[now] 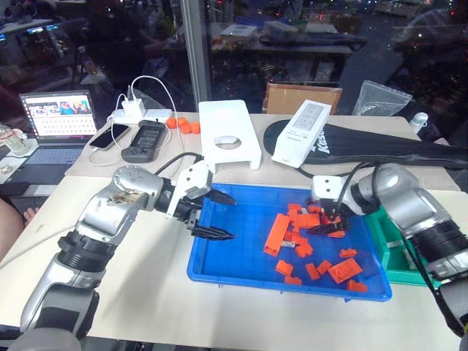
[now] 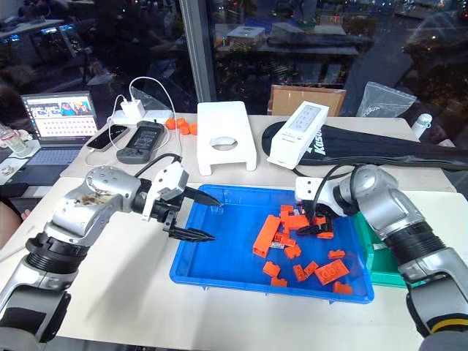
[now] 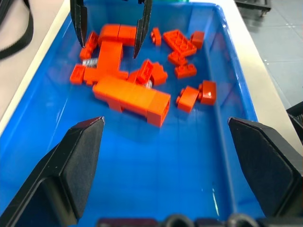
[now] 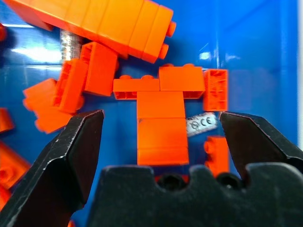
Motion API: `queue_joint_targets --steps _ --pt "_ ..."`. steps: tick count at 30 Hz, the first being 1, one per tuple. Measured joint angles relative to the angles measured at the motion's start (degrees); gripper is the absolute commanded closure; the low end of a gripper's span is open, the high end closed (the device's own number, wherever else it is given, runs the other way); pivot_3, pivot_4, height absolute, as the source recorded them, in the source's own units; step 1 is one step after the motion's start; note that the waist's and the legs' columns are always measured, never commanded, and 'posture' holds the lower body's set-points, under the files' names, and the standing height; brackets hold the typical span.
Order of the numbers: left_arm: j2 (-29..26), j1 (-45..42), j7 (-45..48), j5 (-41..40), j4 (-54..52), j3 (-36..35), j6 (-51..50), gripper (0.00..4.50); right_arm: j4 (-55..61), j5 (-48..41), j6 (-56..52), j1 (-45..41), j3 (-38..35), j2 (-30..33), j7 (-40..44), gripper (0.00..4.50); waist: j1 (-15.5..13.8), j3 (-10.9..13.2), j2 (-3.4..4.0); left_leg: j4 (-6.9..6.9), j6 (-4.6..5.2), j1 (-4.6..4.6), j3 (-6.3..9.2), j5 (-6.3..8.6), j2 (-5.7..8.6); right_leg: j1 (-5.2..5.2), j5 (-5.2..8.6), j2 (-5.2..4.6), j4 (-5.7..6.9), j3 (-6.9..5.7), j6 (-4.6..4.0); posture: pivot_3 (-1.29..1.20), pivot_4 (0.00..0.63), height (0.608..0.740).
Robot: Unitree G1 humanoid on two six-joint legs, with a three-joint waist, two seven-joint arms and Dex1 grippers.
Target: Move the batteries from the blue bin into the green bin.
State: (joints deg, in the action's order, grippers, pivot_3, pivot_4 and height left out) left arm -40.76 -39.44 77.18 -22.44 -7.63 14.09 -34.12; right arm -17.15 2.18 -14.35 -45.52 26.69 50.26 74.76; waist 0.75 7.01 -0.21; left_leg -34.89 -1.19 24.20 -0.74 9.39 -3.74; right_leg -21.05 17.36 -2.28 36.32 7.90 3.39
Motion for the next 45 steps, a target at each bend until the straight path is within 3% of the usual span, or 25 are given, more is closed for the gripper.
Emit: queue_joint_targets --steps 6,12,17,21,26,28,34,40,45 --pt "-0.1 0.1 -0.4 -0.2 -0.9 0.0 -0.8 0.0 -4.4 3.5 3.7 -0.1 0.0 -2.4 0.0 3.02 0.0 0.0 0.0 -0.01 0.0 -0.02 0.0 0.0 0.0 0.0 0.0 0.0 0.04 0.0 -0.01 0.0 0.15 0.714" --pt "-0.1 0.1 -0.5 -0.1 -0.9 0.0 -0.9 0.0 -1.8 3.9 3.5 -1.3 -1.5 -1.5 2.1 3.04 0.0 0.0 0.01 -0.01 -0.01 -0.02 0.0 0.0 0.01 -0.02 0.0 0.0 0.14 0.0 -0.01 0.0 0.15 0.714" --pt "0.0 0.0 -0.1 -0.1 -0.3 0.0 -0.8 0.0 6.0 2.5 -2.9 -4.3 -5.6 -0.5 4.1 3.04 0.1 0.0 0.01 -0.01 -0.01 -0.13 0.0 0.0 0.0 -0.04 0.05 0.02 0.4 0.0 -0.08 0.0 0.15 0.714" --pt "0.4 -0.9 0.0 -0.1 0.3 0.0 -0.5 0.0 11.2 0.3 -9.8 -4.7 -6.0 -7.5 2.4 3.04 0.6 0.0 0.01 0.0 -0.01 -0.2 0.02 -0.01 -0.05 -0.06 0.07 0.11 0.55 0.0 -0.13 0.0 0.15 0.714" --pt "0.5 -1.1 0.0 0.2 1.1 0.1 0.5 0.0 12.8 1.1 -10.4 -4.5 -3.7 -15.6 -2.9 3.04 0.3 0.0 0.01 -0.02 -0.01 -0.19 0.03 -0.01 -0.04 -0.07 0.08 0.1 0.58 -0.02 -0.13 0.0 0.15 0.714" --pt "0.6 -1.1 0.1 0.3 1.1 0.4 0.7 0.0 12.8 1.5 -9.8 -3.9 -2.3 -16.8 -3.7 2.02 0.0 0.0 0.0 -0.03 -0.02 -0.14 0.05 -0.01 -0.04 -0.07 0.08 0.1 0.58 -0.07 -0.13 0.0 0.15 0.714" --pt "0.7 -1.1 0.1 0.3 1.1 0.4 0.8 0.0 12.0 1.8 -9.5 -3.4 -2.4 -16.7 -4.6 0.08 0.0 0.0 0.0 -0.05 -0.02 -0.1 0.08 -0.01 -0.05 -0.11 0.09 0.1 0.59 -0.14 -0.15 0.0 0.15 0.714" --pt "1.1 -1.1 0.1 0.3 1.2 0.7 1.0 0.0 12.2 1.1 -11.8 -3.4 -5.5 -9.8 -4.3 0.03 -0.2 0.0 -0.01 -0.06 -0.02 -0.09 0.11 -0.01 -0.05 -0.08 0.09 0.09 0.58 -0.18 -0.16 0.0 0.15 0.714" --pt "2.0 -1.1 0.0 1.7 2.5 1.1 2.0 0.0 13.6 0.5 -22.6 -0.3 -11.7 -0.6 -4.4 0.03 -0.2 0.0 -0.02 -0.02 -0.02 -0.09 0.14 -0.01 -0.05 -0.07 0.11 0.09 0.5 -0.21 -0.19 0.0 0.15 0.714"
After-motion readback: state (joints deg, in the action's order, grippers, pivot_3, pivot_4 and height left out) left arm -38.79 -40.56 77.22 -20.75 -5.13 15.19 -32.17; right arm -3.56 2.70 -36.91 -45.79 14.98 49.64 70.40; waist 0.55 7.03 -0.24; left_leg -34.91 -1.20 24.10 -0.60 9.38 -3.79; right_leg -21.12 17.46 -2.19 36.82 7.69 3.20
